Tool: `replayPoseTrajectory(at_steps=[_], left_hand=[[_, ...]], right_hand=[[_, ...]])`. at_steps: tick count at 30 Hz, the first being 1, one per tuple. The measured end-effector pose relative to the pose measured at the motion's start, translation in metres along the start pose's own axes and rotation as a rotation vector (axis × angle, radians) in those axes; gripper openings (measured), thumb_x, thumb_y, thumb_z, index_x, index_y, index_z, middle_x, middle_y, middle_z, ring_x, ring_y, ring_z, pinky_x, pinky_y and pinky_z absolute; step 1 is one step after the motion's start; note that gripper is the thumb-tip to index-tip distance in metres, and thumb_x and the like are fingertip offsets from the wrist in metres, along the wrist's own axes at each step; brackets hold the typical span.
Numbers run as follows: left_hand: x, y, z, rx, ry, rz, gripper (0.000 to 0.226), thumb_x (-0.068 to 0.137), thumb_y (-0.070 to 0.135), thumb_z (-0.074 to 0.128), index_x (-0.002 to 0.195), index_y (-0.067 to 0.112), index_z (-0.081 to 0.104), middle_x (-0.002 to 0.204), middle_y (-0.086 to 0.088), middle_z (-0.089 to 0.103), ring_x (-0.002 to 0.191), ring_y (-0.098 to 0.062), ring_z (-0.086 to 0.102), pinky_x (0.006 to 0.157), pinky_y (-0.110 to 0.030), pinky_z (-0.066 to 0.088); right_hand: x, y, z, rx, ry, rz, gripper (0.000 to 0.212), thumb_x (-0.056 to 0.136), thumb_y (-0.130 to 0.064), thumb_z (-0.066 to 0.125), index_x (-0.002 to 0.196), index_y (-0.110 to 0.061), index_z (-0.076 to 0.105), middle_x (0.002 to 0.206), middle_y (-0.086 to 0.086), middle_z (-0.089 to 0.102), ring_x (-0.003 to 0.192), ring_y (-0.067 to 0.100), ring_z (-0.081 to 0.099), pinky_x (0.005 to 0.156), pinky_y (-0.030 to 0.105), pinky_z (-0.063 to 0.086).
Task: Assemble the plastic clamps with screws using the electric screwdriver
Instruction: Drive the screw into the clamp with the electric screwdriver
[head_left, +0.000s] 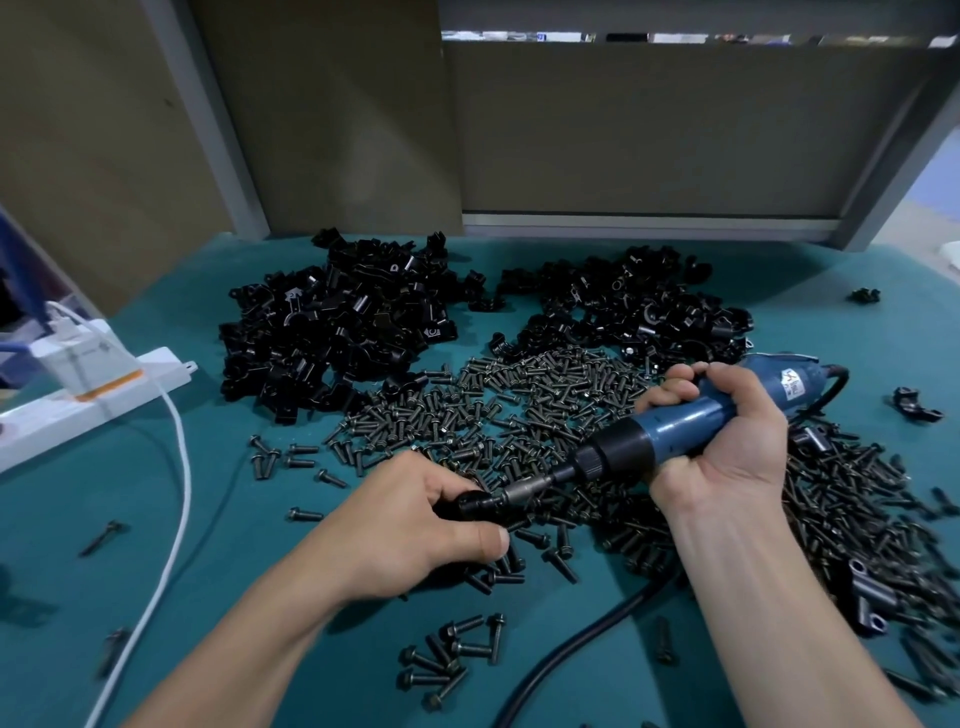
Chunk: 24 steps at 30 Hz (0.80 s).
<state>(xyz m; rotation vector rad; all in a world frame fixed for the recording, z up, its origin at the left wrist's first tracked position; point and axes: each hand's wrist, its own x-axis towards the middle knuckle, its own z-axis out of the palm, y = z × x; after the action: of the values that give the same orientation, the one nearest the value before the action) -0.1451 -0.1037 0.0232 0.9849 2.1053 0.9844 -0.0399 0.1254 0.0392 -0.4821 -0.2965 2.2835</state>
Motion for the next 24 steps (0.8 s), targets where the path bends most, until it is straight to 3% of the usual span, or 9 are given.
replayPoseTrajectory(at_steps=[4,17,24], left_hand=[[0.000,-0.002,0.001,0.108,0.051,-0.019,0.020,0.084,0.046,0.083,0.074,0.030,0.077,0.058,0.008,0.053,0.055,-0.011,0.044,0.058,-0.030,0.035],[-0.004,0.006,-0.004,-0.032,-0.044,-0.011,0.033,0.086,0.036,0.084,0.073,0.008,0.074,0.054,0.004,0.049,0.049,-0.014,0.038,0.050,-0.027,0.027],[-0.007,0.013,-0.003,-0.091,-0.074,-0.021,0.036,0.079,0.042,0.083,0.067,0.010,0.073,0.059,-0.002,0.059,0.054,-0.017,0.044,0.056,-0.030,0.029]], right_hand=[[0.000,0.005,-0.001,-0.012,0.014,0.003,0.013,0.089,-0.003,0.058,0.081,-0.012,0.052,0.069,0.005,0.058,0.051,0.011,0.051,0.055,0.023,0.048],[0.001,0.001,-0.001,0.034,-0.023,0.024,0.015,0.092,-0.006,0.053,0.078,-0.010,0.052,0.068,0.001,0.056,0.051,0.008,0.050,0.056,0.022,0.045],[0.000,-0.001,-0.001,0.039,-0.033,0.018,0.013,0.092,-0.007,0.053,0.079,-0.011,0.052,0.069,0.000,0.055,0.051,0.008,0.049,0.056,0.022,0.045]])
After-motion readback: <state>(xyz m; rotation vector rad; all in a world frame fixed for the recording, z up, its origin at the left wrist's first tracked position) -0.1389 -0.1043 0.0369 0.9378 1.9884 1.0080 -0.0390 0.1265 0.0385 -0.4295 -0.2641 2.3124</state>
